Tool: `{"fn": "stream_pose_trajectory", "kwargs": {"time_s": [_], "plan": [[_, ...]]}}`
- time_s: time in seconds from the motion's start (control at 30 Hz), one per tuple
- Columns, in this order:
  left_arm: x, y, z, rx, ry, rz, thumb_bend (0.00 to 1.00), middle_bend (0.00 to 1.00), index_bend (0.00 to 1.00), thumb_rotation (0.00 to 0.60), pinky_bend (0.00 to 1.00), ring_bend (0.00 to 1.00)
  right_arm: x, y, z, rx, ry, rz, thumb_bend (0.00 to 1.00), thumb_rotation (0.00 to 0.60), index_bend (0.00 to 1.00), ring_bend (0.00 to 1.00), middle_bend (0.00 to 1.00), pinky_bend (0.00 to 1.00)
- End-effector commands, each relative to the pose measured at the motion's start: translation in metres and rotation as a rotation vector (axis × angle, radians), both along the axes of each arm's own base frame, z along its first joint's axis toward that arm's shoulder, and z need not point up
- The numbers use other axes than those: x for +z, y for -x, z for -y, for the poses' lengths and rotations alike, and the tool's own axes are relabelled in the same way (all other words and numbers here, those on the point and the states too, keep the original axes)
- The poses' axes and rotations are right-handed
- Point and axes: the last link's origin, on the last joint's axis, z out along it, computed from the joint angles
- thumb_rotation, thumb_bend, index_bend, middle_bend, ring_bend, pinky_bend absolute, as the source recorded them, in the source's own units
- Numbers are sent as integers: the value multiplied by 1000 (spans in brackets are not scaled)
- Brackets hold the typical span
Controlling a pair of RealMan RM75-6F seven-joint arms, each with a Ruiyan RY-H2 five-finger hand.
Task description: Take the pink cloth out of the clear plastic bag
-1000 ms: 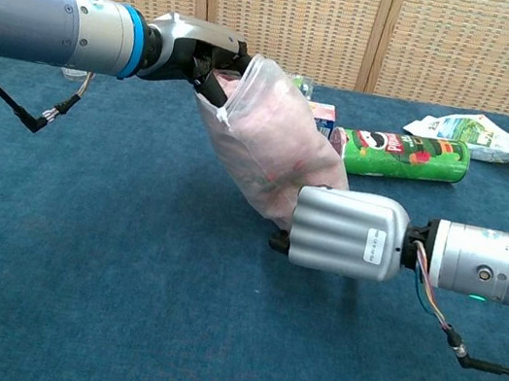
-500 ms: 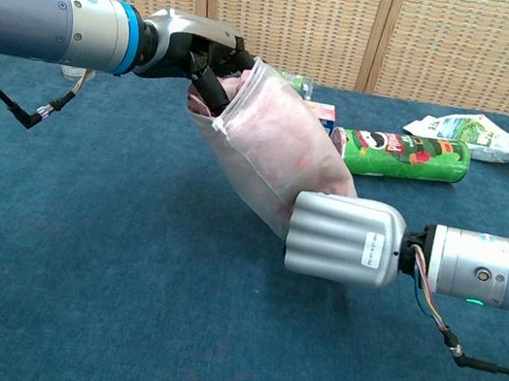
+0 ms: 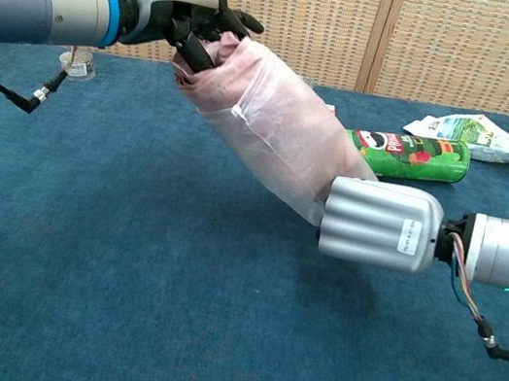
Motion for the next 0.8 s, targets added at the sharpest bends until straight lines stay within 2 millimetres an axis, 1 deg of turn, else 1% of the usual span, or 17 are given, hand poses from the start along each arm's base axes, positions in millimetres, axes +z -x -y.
{"fn": "stream_pose_trajectory", "kwargs": {"time_s": [0.03,0.07,0.13,0.2,0.3,0.33,0.4,0.43,0.5,0.6,0.67,0.77,0.8], "plan": [[19,6,-6,0,-62,5,381,0,695,600,0,0,11,7,4,-5,34,-15,875,600,902,942,965,1000],[45,12,-13,8,-133,13,381,0,695,600,0,0,24,18,10,-17,77,-34,876,600,902,942,965,1000],[69,19,-16,14,-185,11,380,0,695,600,0,0,37,26,14,-32,110,-47,876,600,902,942,965,1000],[85,25,-19,22,-220,6,380,0,695,600,0,0,45,32,16,-45,133,-55,875,600,902,942,965,1000],[118,40,-22,49,-294,-8,380,0,695,600,0,0,58,42,19,-72,173,-64,875,600,902,942,965,1000],[132,49,-23,66,-325,-19,380,0,695,600,0,0,66,48,20,-84,195,-70,875,600,902,942,965,1000],[150,63,-23,94,-359,-36,380,0,695,600,0,0,74,53,21,-98,215,-72,875,600,902,942,965,1000],[160,74,-23,117,-379,-48,380,0,695,600,0,0,79,58,21,-111,230,-71,875,600,902,942,965,1000],[172,90,-21,151,-396,-62,380,0,695,600,0,0,84,62,21,-125,244,-69,875,600,902,942,965,1000],[183,113,-20,206,-408,-70,380,0,695,600,0,0,89,68,18,-138,256,-72,875,600,902,942,965,1000],[186,127,-18,234,-406,-74,381,0,695,600,0,0,90,71,16,-147,262,-72,875,600,902,942,965,1000],[183,140,-17,261,-392,-74,380,0,695,600,0,0,89,73,14,-155,264,-66,874,600,899,942,959,1000],[181,145,-17,268,-385,-77,380,0,668,600,0,0,88,73,13,-160,263,-57,835,600,856,942,937,1000]]}}
